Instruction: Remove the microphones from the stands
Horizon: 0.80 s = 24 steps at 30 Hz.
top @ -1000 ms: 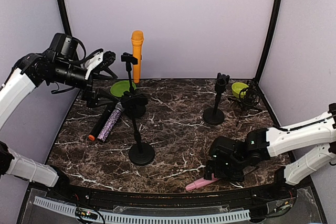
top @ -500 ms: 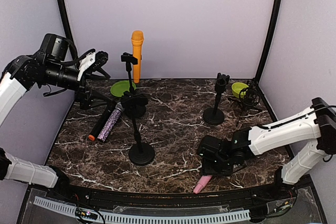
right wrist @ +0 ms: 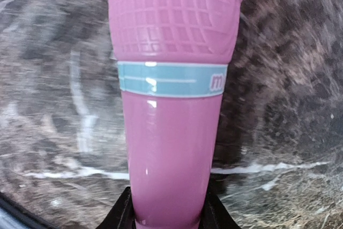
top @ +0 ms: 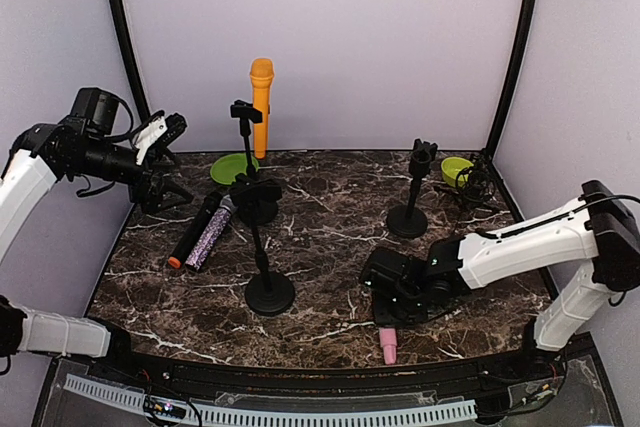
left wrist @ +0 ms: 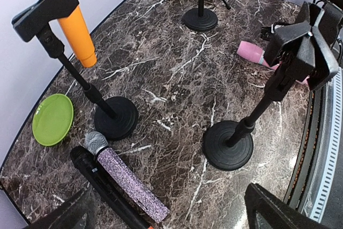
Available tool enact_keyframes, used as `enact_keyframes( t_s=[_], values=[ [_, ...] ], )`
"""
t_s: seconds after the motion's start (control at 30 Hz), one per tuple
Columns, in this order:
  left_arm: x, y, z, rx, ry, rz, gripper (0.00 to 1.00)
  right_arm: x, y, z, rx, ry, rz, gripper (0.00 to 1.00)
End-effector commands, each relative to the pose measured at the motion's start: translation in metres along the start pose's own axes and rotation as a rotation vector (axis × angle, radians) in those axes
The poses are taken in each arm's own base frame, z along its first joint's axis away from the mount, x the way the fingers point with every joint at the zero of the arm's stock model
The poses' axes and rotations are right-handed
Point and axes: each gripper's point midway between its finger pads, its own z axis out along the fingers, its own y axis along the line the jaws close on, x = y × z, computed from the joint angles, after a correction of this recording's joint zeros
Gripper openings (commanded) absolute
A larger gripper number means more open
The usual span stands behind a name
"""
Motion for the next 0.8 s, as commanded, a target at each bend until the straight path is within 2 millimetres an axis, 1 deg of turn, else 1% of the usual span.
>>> enact_keyframes(
  t_s=[0.0,0.07,0.17,0.2,0.23,0.33,0.37,0.4,0.47,0.5,0.57,0.7,0.77],
  values=[
    [0.009,0.004,0.000,-0.026,-0.006,-0.048,0.99,-0.045,0.064,-0.046,-0.268,-0.115,-0.053,0.00],
    [0.012,0.005,0.001,-0.033,-0.006,-0.077,0.99,-0.068,0.075,-0.056,-0.315,-0.146,-0.065,0.00],
    [0.014,0.000,-0.001,-0.027,-0.018,-0.094,0.99,-0.110,0.086,-0.058,-0.362,-0.182,-0.097,0.00],
    [0.014,-0.002,-0.003,-0.028,-0.023,-0.094,0.99,-0.123,0.089,-0.054,-0.355,-0.192,-0.115,0.00],
    [0.015,-0.004,-0.004,-0.025,-0.025,-0.092,0.99,-0.138,0.096,-0.054,-0.360,-0.208,-0.134,0.00],
    [0.016,-0.008,-0.008,-0.026,-0.023,-0.089,0.99,-0.171,0.118,-0.040,-0.381,-0.220,-0.199,0.00],
    [0.017,-0.010,-0.008,-0.023,-0.020,-0.090,0.99,-0.179,0.128,-0.036,-0.397,-0.225,-0.223,0.00],
    [0.017,-0.010,-0.009,-0.023,-0.019,-0.091,0.99,-0.191,0.141,-0.036,-0.419,-0.239,-0.246,0.00],
    [0.018,-0.013,-0.010,-0.017,-0.020,-0.093,0.99,-0.199,0.159,-0.023,-0.448,-0.227,-0.300,0.00],
    [0.017,-0.013,-0.011,-0.017,-0.024,-0.094,0.99,-0.201,0.167,-0.013,-0.458,-0.216,-0.323,0.00],
    [0.016,-0.013,-0.011,-0.018,-0.032,-0.094,0.99,-0.206,0.182,-0.003,-0.485,-0.211,-0.376,0.00],
    [0.016,-0.013,-0.009,-0.011,-0.034,-0.102,0.99,-0.217,0.200,0.010,-0.497,-0.226,-0.446,0.00],
    [0.016,-0.013,-0.008,-0.007,-0.035,-0.105,0.99,-0.226,0.210,0.010,-0.518,-0.247,-0.455,0.00]
  ],
)
